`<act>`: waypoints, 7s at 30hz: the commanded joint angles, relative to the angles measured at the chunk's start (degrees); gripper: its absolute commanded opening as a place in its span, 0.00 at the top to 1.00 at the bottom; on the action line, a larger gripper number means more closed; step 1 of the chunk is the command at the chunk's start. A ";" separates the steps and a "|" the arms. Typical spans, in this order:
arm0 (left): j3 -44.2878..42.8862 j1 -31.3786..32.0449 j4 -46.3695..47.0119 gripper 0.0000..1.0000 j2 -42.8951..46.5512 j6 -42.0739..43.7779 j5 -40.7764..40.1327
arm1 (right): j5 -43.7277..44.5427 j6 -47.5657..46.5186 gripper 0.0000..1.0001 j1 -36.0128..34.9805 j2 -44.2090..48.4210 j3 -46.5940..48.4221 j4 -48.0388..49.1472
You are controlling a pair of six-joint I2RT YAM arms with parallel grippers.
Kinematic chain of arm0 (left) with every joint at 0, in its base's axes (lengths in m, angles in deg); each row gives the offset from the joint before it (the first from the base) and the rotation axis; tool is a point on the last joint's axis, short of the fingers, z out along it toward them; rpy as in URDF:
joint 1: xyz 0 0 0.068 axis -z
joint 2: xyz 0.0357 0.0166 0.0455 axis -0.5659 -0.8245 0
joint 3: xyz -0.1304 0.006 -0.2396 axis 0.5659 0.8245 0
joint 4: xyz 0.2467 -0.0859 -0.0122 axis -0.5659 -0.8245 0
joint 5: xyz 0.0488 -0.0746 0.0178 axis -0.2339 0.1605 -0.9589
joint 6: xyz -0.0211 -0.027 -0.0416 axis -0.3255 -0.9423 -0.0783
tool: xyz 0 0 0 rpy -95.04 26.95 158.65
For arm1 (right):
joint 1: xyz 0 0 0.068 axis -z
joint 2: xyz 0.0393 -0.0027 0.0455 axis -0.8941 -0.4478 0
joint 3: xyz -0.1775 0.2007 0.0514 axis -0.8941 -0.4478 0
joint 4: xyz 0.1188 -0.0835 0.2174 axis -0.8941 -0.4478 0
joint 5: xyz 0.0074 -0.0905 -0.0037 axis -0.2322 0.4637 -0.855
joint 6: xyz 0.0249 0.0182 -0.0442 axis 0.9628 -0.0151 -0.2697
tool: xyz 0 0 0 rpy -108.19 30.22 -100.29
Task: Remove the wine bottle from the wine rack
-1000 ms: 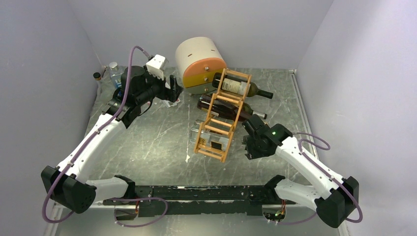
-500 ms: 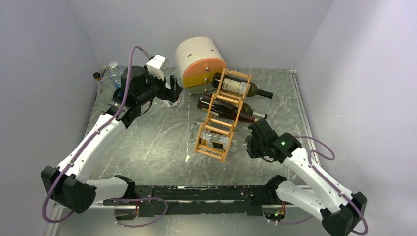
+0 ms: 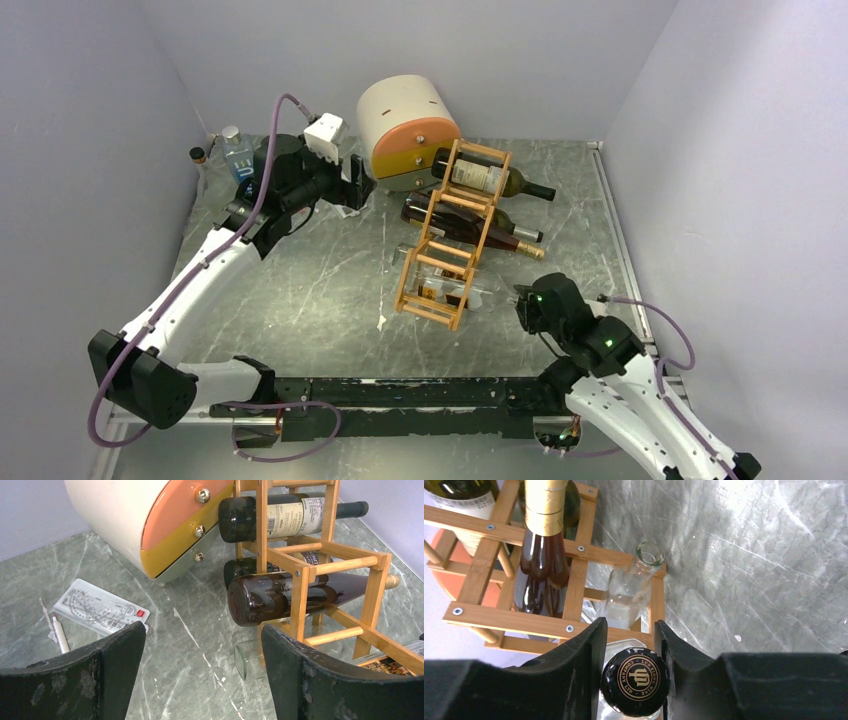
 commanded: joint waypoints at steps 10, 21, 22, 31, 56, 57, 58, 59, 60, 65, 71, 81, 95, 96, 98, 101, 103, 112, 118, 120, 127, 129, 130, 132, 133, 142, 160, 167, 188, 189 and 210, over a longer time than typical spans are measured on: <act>-1.10 1.24 0.86 0.11 -1.30 0.51 -0.79 | 12.74 -8.76 1.00 -0.32 10.93 3.64 -4.23; -0.98 2.02 0.76 0.11 -2.18 0.71 -1.75 | 17.00 -15.43 1.00 -0.42 15.87 6.03 -5.81; -0.98 2.18 0.67 0.11 -2.21 0.85 -2.09 | 17.66 -17.34 1.00 -0.39 15.99 6.52 -5.03; -1.14 2.78 0.37 0.11 -3.06 0.97 -2.54 | 21.85 -41.84 1.00 -0.38 14.79 14.61 4.88; -1.29 13.37 2.18 0.04 -6.44 1.62 14.40 | 23.72 -30.17 1.00 -0.86 17.40 6.05 -1.90; -1.24 14.25 2.39 0.04 -6.71 1.60 16.10 | 23.69 -30.09 1.00 -0.84 17.58 5.70 -1.96; -1.16 15.15 2.51 0.04 -6.90 1.75 16.89 | 23.84 -29.84 1.00 -0.87 17.88 5.54 -2.36; -0.85 16.32 2.77 0.05 -6.93 1.97 17.21 | 24.23 -28.88 1.00 -0.91 18.13 5.33 -2.99; -0.35 17.44 3.16 0.06 -6.87 2.28 16.90 | 24.76 -27.38 1.00 -0.90 18.26 5.07 -4.36; 0.96 24.52 2.45 0.04 -5.87 2.93 8.41 | 23.34 -22.56 1.00 -0.84 18.71 2.79 -7.50; 9.47 27.02 6.18 0.07 -0.54 -7.25 1.18 | 23.02 -18.86 0.99 -0.84 18.68 3.15 -11.85; 20.62 29.92 16.99 0.20 0.73 -19.63 -3.20 | 20.94 -9.46 1.00 -0.85 22.25 1.03 -17.26; 18.23 30.02 9.04 0.58 0.44 -18.84 -19.31 | 25.05 -7.49 1.00 -0.86 28.79 4.59 -21.08; 18.13 30.03 8.91 0.58 0.69 -18.79 -19.48 | 25.88 -9.34 1.00 -0.89 28.88 5.53 -20.06; 18.20 30.07 8.94 0.59 0.88 -18.89 -19.24 | 27.54 -14.95 1.00 -1.01 28.68 8.55 -17.45; 17.65 30.08 9.05 0.59 0.12 -18.87 -18.01 | 29.41 -22.38 1.00 -1.45 28.71 11.86 -13.93; 17.11 30.08 8.76 0.60 -0.60 -19.08 -17.76 | 30.07 -26.02 1.00 -2.12 28.34 13.84 -12.80; 17.73 30.10 9.39 0.60 -0.67 -19.75 -17.30 | 31.93 -46.14 1.00 -3.78 23.25 18.90 -3.22; 17.62 30.10 9.39 0.49 -0.59 -19.49 -16.91 | 29.42 -68.05 1.00 -5.01 16.56 18.91 11.54; 17.30 30.10 8.55 0.34 -0.10 -19.44 -16.54 | 28.01 -75.62 1.00 -5.56 12.19 21.48 14.31; 16.33 30.11 4.03 0.13 3.18 -19.56 -12.36 | 22.72 -93.51 1.00 -5.82 -3.56 38.80 14.15; 16.00 30.14 2.83 0.11 4.23 -19.80 -10.87 | 21.48 -97.06 1.00 -5.85 -7.45 42.58 14.50; 15.76 30.10 1.97 0.08 4.75 -20.02 -10.34 | 21.69 -97.58 1.00 -5.87 -8.88 44.50 13.88; 15.04 30.10 -0.05 0.07 5.75 -20.39 -9.50 | 20.41 -101.35 1.00 -5.90 -10.26 46.68 16.78; 14.58 30.10 -1.14 0.06 6.31 -20.63 -9.36 | 19.61 -103.06 1.00 -5.85 -10.75 47.37 18.75; 11.37 30.10 -10.60 0.05 12.30 -21.71 -11.70 | 12.03 -114.48 1.00 -5.87 -27.12 62.48 27.89; 6.72 29.96 -29.36 0.03 29.96 -26.48 -36.20 | -6.54 -109.97 1.00 -19.13 -68.38 96.78 36.03; 4.80 29.99 -35.61 0.04 37.15 -30.85 -38.44 | -5.85 -109.08 1.00 -23.64 -72.01 82.58 47.14; 8.05 30.00 -35.40 0.02 36.69 -33.37 -38.95 | -7.40 -106.46 0.79 -26.24 -67.83 46.21 70.59; 7.58 29.94 -35.73 0.02 36.00 -33.29 -39.02 | -7.50 -106.35 0.72 -26.27 -67.70 46.17 69.95; -4.93 28.79 -36.36 0.02 15.88 -27.17 -40.88 | 7.68 -102.26 0.12 -23.59 -44.77 53.12 40.71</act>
